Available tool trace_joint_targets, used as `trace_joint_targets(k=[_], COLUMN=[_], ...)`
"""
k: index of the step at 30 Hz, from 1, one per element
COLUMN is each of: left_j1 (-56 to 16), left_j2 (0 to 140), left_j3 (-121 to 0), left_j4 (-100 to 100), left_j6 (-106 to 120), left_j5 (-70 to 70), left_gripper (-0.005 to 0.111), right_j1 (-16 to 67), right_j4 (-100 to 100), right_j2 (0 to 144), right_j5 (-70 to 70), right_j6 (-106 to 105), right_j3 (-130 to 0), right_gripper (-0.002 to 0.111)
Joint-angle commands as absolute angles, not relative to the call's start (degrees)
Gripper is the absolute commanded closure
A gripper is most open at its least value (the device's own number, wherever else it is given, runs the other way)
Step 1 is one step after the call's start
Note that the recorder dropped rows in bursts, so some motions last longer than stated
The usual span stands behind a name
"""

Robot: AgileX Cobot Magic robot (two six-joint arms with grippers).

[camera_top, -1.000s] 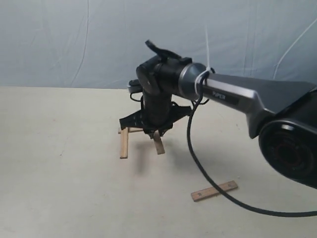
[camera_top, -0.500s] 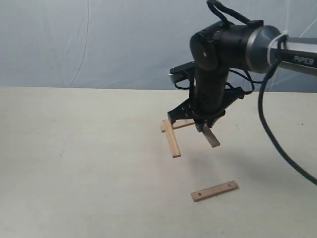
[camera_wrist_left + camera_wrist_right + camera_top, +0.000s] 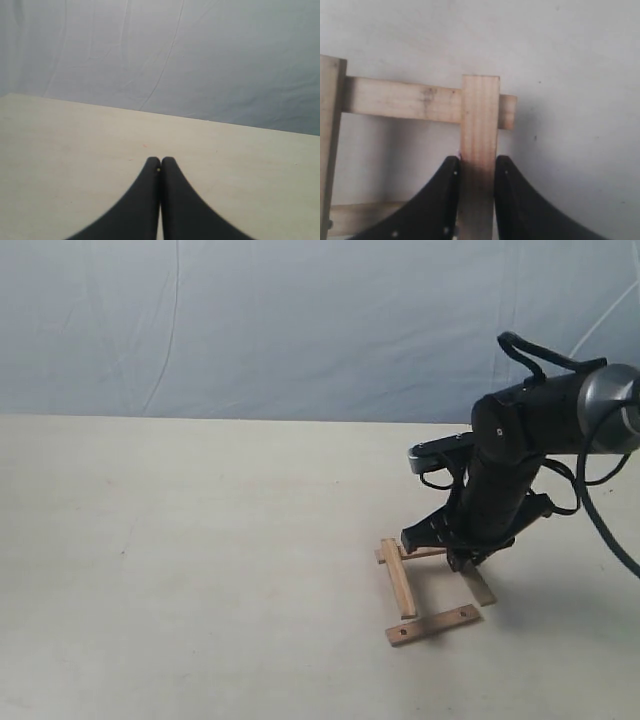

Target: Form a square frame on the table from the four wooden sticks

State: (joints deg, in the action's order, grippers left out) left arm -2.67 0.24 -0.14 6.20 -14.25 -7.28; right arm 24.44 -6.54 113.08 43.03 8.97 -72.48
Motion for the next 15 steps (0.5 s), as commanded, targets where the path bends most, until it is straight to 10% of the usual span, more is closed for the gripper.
trace_joint_targets(k=[1, 15], left_j1=[-2.53, -2.53], left_j2=[0.00, 0.00], left_j3=[0.00, 0.00], left_j4=[6.34, 6.34], left_j6=[-14.33, -14.33], left_j5=[-7.31, -7.31], left_gripper=[0.107, 0.107], right_j1=[23.98, 23.98], right_j4=[-5.84, -2.85], right_j2=[112.30, 112.72], right_j5=[39.23, 30.56], right_j6=[8.15, 8.15], right_j3=[-70.20, -65.29], right_gripper=[0.109, 0.109])
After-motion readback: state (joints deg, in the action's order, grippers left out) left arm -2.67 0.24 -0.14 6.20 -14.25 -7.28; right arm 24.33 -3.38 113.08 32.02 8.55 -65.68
